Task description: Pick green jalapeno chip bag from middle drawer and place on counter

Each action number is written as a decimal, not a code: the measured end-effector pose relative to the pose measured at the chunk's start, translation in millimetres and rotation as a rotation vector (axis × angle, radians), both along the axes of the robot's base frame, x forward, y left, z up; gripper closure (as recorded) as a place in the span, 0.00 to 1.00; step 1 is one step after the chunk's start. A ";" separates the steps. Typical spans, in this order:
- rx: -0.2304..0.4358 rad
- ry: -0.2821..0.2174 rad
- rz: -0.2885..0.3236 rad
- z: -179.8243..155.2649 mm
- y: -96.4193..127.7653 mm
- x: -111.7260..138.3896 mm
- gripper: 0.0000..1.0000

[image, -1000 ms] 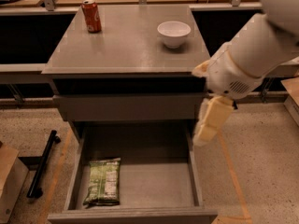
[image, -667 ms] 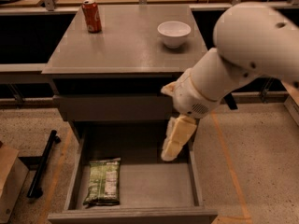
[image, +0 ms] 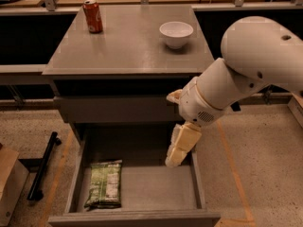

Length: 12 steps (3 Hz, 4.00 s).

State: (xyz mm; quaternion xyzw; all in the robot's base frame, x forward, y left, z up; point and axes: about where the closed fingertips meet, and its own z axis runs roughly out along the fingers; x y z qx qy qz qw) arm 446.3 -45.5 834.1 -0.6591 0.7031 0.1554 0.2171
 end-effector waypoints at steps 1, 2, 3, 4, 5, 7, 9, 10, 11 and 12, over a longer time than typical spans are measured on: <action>0.097 0.076 0.011 -47.5 22.1 -10.2 0.00; 0.187 0.123 0.034 -104.2 62.2 -10.4 0.00; 0.268 0.181 0.021 -146.3 103.6 -6.4 0.00; 0.281 0.182 0.007 -154.2 106.8 -1.2 0.00; 0.321 0.203 0.017 -167.8 120.0 3.6 0.00; 0.466 0.253 0.093 -225.5 192.1 37.1 0.00; 0.465 0.283 0.058 -250.3 189.1 35.6 0.00; 0.446 0.239 0.038 -277.9 200.2 50.9 0.00; 0.370 0.210 0.024 -313.0 212.7 69.2 0.00; 0.286 0.222 0.010 -358.6 229.4 80.4 0.00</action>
Offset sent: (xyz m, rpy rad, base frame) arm -0.0068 0.1069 -0.1713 0.2958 0.1790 0.0568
